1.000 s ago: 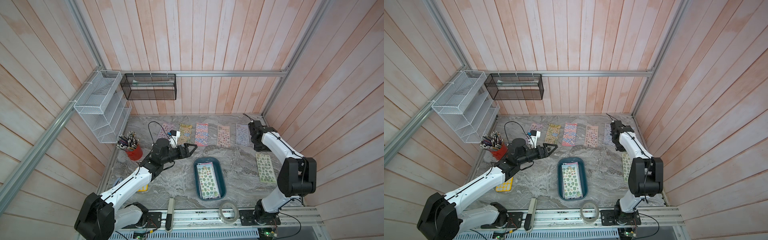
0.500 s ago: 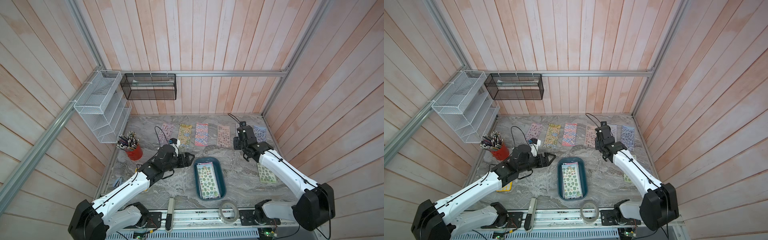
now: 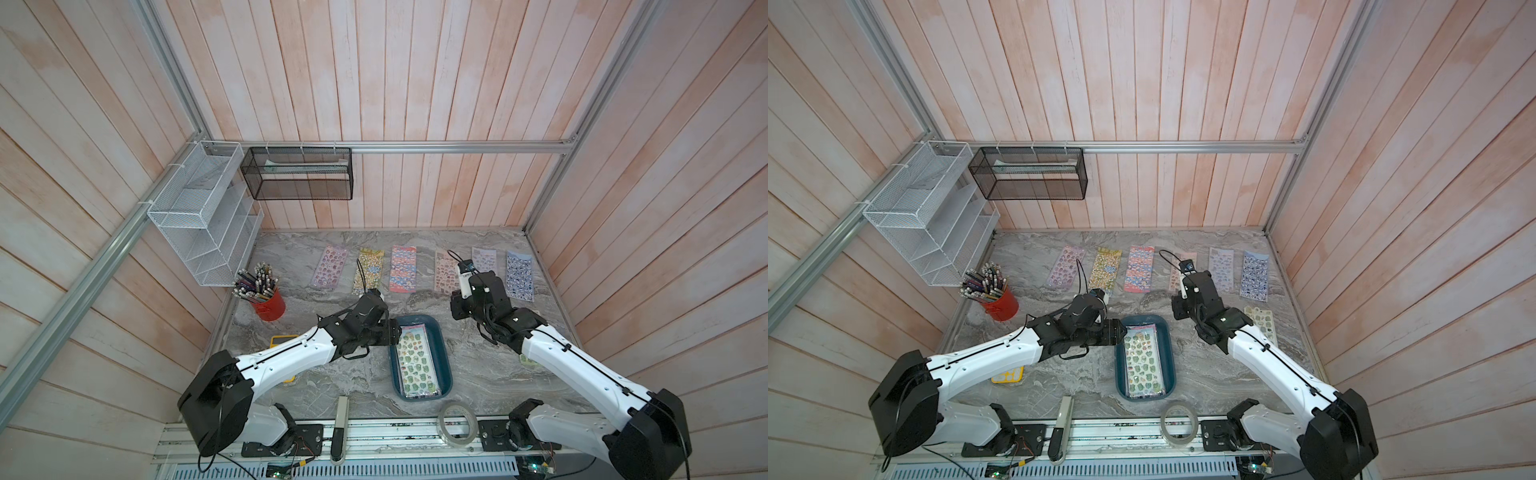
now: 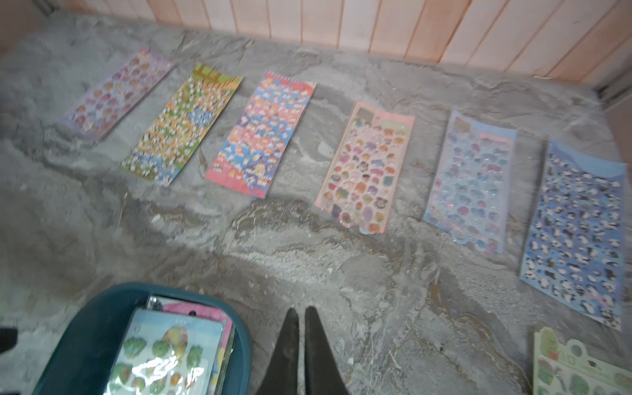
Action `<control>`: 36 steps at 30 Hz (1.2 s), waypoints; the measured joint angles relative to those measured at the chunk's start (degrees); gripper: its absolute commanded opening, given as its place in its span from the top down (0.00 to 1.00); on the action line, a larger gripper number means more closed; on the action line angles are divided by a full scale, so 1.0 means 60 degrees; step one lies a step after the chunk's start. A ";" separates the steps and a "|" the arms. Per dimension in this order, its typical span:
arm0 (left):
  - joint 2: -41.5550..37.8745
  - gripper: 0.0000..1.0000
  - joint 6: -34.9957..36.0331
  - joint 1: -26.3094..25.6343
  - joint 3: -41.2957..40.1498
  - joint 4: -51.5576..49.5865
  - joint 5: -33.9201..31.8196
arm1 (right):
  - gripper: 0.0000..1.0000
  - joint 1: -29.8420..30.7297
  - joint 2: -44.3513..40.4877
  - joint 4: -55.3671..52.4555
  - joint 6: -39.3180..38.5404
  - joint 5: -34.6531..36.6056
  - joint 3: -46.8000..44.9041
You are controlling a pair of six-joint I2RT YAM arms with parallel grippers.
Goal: Take the stickers out of the storage box
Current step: Pick up the sticker from the storage box.
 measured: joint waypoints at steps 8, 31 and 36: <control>0.0517 0.42 0.0011 0.0000 0.0138 -0.0120 0.0076 | 1.00 0.1297 0.0991 -0.0062 0.0244 -0.0412 -0.0441; 0.1457 1.00 -0.0310 -0.0011 0.0601 -0.0455 0.0266 | 1.00 0.2342 0.2226 -0.0149 0.0761 -0.0051 -0.0987; 0.1461 1.00 -0.0699 -0.0018 0.0750 -0.0816 -0.0076 | 1.00 0.2514 0.2222 -0.0138 0.0998 -0.0135 -0.0987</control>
